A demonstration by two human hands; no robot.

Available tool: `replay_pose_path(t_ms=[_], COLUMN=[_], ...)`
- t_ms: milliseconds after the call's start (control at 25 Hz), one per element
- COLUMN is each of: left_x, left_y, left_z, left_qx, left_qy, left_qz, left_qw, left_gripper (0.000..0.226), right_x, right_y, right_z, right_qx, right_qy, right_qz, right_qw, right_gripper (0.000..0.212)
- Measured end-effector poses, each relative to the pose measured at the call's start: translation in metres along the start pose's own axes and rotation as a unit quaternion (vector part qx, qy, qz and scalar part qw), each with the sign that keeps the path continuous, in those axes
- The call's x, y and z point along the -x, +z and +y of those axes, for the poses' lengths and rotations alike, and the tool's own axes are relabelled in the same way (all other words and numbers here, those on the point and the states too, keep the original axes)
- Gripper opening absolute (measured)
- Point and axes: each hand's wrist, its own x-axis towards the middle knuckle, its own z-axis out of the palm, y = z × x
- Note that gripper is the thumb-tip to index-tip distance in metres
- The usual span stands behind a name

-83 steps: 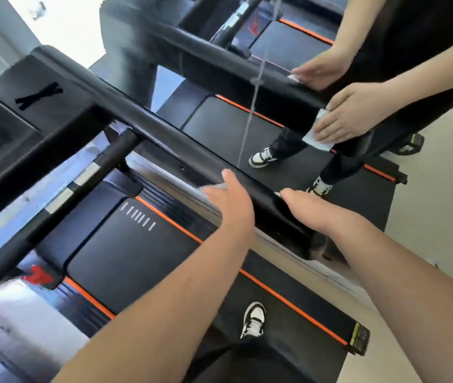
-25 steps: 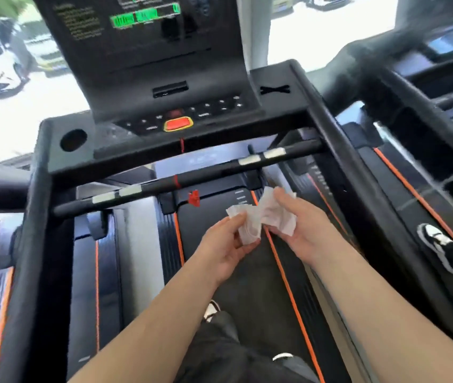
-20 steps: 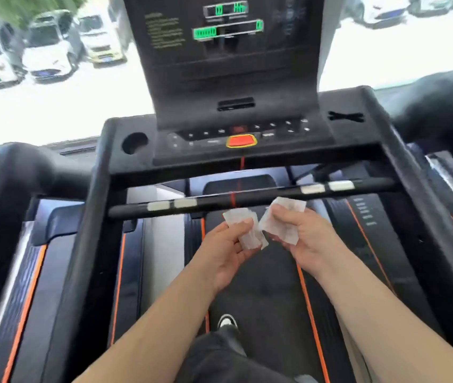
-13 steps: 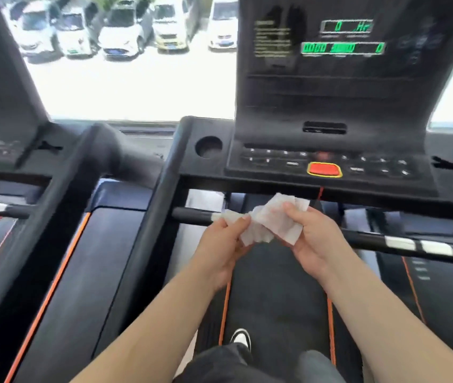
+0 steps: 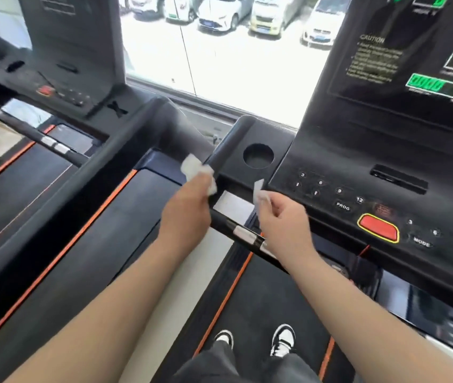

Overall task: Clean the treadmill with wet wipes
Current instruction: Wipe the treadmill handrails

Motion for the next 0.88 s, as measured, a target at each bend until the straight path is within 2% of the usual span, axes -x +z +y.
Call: replay_pose_path(t_ms=[80, 120, 200, 320, 440, 520, 600, 680, 760, 800, 840, 880], left_x=[0.015, 0.023, 0.029, 0.032, 0.012, -0.005, -0.013, -0.005, 0.007, 0.01, 0.011, 0.011], left_y=[0.041, 0.057, 0.072, 0.069, 0.061, 0.057, 0.058, 0.063, 0.061, 0.055, 0.046, 0.036], left_z=[-0.003, -0.005, -0.009, -0.021, -0.042, -0.041, -0.033, -0.027, -0.031, -0.034, -0.035, -0.031], left_qx=[-0.064, -0.093, -0.128, -0.159, -0.167, -0.181, -0.195, -0.175, -0.128, -0.1, -0.069, -0.023], left_qy=[0.09, 0.146, 0.186, 0.239, 0.279, 0.248, 0.228, 0.262, 0.316, 0.31, 0.268, 0.191], left_qz=[-0.099, -0.11, -0.124, -0.161, -0.206, -0.232, -0.249, -0.224, -0.19, -0.183, -0.181, -0.18], left_qw=[0.989, 0.979, 0.966, 0.944, 0.923, 0.923, 0.921, 0.922, 0.921, 0.928, 0.944, 0.965], left_gripper=[0.045, 0.043, 0.038, 0.045, 0.05, 0.038, 0.025, 0.02, 0.025, 0.03, 0.035, 0.037], right_x=[-0.006, -0.005, 0.002, 0.013, 0.007, -0.003, -0.006, -0.005, 0.0, 0.002, 0.003, 0.003], right_y=[0.002, 0.002, 0.0, 0.008, 0.028, 0.042, 0.05, 0.046, 0.032, 0.024, 0.017, 0.012], right_z=[0.021, 0.031, 0.039, 0.038, 0.036, 0.038, 0.038, 0.039, 0.043, 0.045, 0.047, 0.048], right_qx=[0.113, 0.176, 0.308, 0.438, 0.453, 0.44, 0.435, 0.442, 0.464, 0.478, 0.486, 0.485], right_qy=[-0.031, -0.038, -0.044, -0.062, -0.048, -0.015, 0.009, 0.012, 0.023, 0.032, 0.041, 0.052], right_qz=[-0.042, -0.06, -0.115, -0.206, -0.224, -0.231, -0.238, -0.233, -0.218, -0.218, -0.226, -0.238], right_qw=[0.992, 0.982, 0.943, 0.873, 0.862, 0.868, 0.868, 0.866, 0.858, 0.85, 0.843, 0.84], right_gripper=[0.037, 0.032, 0.018, 0.02, 0.029, 0.032, 0.026, 0.023, 0.021, 0.02, 0.021, 0.022])
